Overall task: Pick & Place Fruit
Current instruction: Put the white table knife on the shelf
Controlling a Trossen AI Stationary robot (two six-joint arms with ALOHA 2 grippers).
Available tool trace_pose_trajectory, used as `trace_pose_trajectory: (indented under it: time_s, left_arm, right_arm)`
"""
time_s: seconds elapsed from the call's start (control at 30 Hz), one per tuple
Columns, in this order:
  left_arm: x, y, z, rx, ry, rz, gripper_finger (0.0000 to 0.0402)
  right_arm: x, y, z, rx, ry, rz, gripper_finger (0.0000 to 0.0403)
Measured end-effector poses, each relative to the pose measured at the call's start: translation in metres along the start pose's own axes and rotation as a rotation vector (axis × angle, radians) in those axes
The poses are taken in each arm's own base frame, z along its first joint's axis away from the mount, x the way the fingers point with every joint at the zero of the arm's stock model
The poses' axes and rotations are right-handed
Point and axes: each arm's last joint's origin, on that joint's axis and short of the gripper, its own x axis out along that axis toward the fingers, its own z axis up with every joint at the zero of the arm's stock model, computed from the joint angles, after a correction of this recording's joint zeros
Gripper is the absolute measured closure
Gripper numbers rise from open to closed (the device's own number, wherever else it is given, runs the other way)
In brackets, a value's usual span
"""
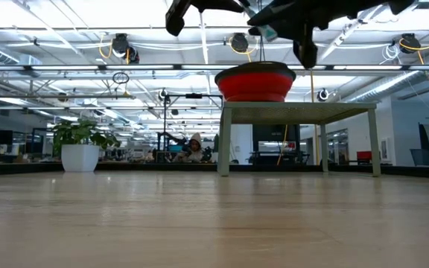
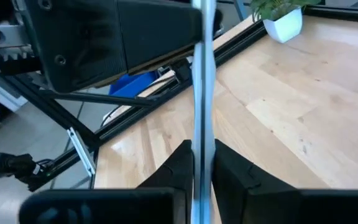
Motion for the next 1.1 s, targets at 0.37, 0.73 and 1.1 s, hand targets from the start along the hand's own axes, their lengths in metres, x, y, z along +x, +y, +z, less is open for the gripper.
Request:
trace_pose_trajectory:
  time_s: [0.37,0.73,1.1]
  left_arm:
    - [-0.001,-0.004,0.005,-0.011,-0.037,-0.027,0.0376]
    - [-0.008,-0.009,0.001,0.038,-0.027,-0.048,0.0376]
    - [-0.012,-0.012,-0.002,0.232,-0.025,-0.048,0.0376]
  right_arm:
    - [-0.028,-0.001,0.012,-0.011,-0.017,-0.087,0.0374]
    - [-0.071,-0.005,0.031,0.006,-0.078,-0.142,0.0374]
    - [-0.135,-0.031,0.039,0.127,-0.116,-0.319,0.0374]
